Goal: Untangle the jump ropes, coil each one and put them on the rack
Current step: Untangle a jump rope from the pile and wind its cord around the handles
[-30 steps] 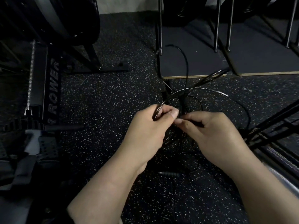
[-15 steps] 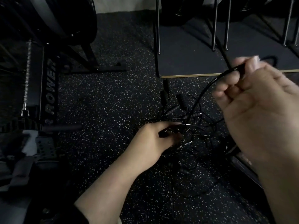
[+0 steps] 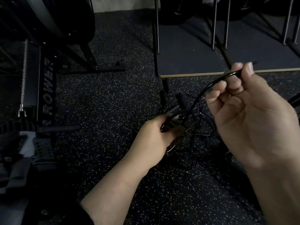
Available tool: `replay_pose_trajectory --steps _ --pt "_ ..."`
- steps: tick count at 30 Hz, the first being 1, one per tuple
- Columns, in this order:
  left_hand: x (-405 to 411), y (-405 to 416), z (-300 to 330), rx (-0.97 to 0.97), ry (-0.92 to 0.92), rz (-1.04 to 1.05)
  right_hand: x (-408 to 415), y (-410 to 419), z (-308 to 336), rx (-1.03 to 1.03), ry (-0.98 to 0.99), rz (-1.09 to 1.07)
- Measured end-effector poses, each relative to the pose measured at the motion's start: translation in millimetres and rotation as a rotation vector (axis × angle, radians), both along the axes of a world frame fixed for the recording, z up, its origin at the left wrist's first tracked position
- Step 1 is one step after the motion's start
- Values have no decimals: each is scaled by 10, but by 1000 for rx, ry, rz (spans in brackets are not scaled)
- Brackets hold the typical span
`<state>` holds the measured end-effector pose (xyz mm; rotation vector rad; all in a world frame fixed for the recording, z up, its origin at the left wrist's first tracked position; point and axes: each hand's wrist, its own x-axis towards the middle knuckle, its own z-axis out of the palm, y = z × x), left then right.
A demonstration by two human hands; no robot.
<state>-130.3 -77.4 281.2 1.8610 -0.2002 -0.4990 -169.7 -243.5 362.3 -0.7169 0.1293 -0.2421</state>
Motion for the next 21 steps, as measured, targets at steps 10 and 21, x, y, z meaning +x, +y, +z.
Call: replay_pose_trajectory --steps 10,21 --pt "-30 -26 67 -14 -9 -35 5 18 11 14 8 -8" --pt "-62 -45 42 39 123 -151 -20 47 106 120 -6 18"
